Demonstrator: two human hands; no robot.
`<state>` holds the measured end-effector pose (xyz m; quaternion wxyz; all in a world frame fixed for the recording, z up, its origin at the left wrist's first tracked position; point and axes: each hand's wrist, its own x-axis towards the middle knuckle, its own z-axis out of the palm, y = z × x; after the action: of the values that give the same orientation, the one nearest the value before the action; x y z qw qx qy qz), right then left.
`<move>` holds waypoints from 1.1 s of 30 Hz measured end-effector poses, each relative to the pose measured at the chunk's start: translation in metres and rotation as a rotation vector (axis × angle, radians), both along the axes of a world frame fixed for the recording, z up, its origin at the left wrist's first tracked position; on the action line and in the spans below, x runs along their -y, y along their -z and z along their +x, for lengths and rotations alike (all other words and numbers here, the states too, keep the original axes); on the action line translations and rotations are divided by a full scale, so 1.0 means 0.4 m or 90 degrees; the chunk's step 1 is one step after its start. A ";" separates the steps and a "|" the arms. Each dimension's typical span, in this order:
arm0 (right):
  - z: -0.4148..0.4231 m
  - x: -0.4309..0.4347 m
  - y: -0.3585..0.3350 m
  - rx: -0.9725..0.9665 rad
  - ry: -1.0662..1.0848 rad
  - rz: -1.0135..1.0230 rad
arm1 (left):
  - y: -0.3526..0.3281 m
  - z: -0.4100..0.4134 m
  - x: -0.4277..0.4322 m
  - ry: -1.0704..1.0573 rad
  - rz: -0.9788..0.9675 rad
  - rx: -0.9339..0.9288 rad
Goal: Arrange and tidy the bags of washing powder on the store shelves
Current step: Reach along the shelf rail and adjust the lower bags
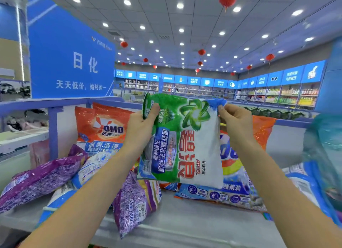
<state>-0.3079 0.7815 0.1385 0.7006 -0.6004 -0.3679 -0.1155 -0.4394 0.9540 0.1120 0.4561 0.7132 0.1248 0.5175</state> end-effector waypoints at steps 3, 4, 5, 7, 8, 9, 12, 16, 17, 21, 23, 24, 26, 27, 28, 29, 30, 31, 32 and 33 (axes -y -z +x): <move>0.021 0.070 0.025 0.032 0.081 -0.023 | 0.022 0.046 0.036 0.042 -0.046 -0.037; 0.028 0.090 0.037 0.038 0.112 -0.030 | 0.033 0.060 0.050 0.074 -0.080 -0.039; 0.032 0.108 0.049 0.041 0.135 -0.035 | 0.045 0.074 0.061 0.099 -0.117 -0.034; 0.034 0.142 0.079 -0.002 0.125 -0.042 | 0.067 0.099 0.085 0.122 -0.183 -0.027; 0.030 0.159 0.096 -0.052 0.094 -0.052 | 0.081 0.110 0.093 0.129 -0.219 -0.027; 0.022 0.173 0.114 -0.103 0.061 -0.071 | 0.092 0.120 0.103 0.132 -0.258 -0.026; 0.003 0.204 0.169 -0.098 0.040 -0.156 | 0.123 0.138 0.135 0.112 -0.355 -0.005; 0.019 0.217 0.189 -0.005 0.140 -0.174 | 0.161 0.146 0.180 0.086 -0.409 0.013; 0.026 0.225 0.178 0.000 0.148 -0.180 | 0.169 0.142 0.184 0.108 -0.427 0.005; 0.046 0.258 0.126 0.052 0.158 -0.219 | 0.209 0.091 0.174 0.340 -0.501 -0.152; 0.054 0.272 0.099 0.136 0.163 -0.270 | 0.239 0.056 0.170 0.454 -0.497 -0.241; 0.056 0.279 0.084 0.197 0.158 -0.312 | 0.257 0.046 0.167 0.478 -0.479 -0.254; 0.054 0.278 0.049 0.342 0.137 -0.402 | 0.297 0.042 0.152 0.438 -0.409 -0.217; 0.051 0.269 0.037 0.418 0.126 -0.460 | 0.308 0.043 0.141 0.404 -0.360 -0.190; 0.047 0.253 0.029 0.488 0.116 -0.527 | 0.309 0.041 0.138 0.371 -0.312 -0.164; 0.043 0.236 0.028 0.545 0.109 -0.590 | 0.309 0.042 0.136 0.354 -0.267 -0.147; 0.041 0.223 0.028 0.580 0.105 -0.629 | 0.305 0.042 0.139 0.352 -0.225 -0.140; 0.042 0.216 0.029 0.598 0.099 -0.626 | 0.297 0.044 0.151 0.355 -0.195 -0.139; 0.046 0.215 0.031 0.606 0.096 -0.592 | 0.284 0.045 0.166 0.359 -0.174 -0.140; 0.050 0.218 0.037 0.608 0.091 -0.553 | 0.272 0.052 0.181 0.362 -0.152 -0.143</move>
<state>-0.2881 0.6941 0.1238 0.1439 -0.7349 -0.6110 -0.2568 -0.4188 0.8815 0.0030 0.6461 0.7137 0.0299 0.2691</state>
